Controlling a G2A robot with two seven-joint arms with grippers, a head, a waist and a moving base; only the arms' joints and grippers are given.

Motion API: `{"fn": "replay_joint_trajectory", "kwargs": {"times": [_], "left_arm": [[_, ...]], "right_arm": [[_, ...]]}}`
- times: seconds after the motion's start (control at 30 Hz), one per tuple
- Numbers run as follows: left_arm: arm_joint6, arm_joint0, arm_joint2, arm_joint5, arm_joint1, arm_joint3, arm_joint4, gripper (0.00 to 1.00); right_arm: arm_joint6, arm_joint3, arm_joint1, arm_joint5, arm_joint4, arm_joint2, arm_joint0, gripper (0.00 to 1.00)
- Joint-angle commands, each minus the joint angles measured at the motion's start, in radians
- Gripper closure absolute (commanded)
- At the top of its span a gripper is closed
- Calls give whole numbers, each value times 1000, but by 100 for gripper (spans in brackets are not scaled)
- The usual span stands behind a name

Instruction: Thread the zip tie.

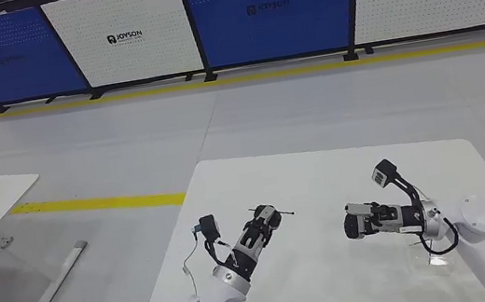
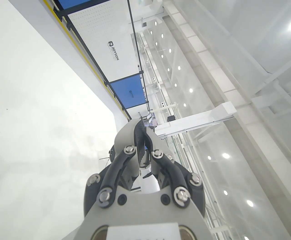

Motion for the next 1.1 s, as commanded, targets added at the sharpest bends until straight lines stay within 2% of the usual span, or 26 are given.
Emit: {"fn": "replay_joint_trajectory", "kwargs": {"times": [0.0,0.13,0.27,0.47,0.53,0.6,1.07], "left_arm": [[0,0,0,0,0,0,0,100],[0,0,0,2,0,5,2,100],[6,-23,25,13,-4,69,83,100],[9,-39,62,28,-11,124,147,100],[32,-54,76,44,-14,158,185,100],[100,-73,97,51,-21,199,245,100],[105,-79,103,43,-24,201,244,100]], "right_arm": [[0,0,0,0,0,0,0,0],[0,0,0,0,0,0,0,0],[0,0,0,0,0,0,0,0],[0,0,0,0,0,0,0,0],[0,0,0,0,0,0,0,0],[0,0,0,0,0,0,0,0],[0,0,0,0,0,0,0,0]]}}
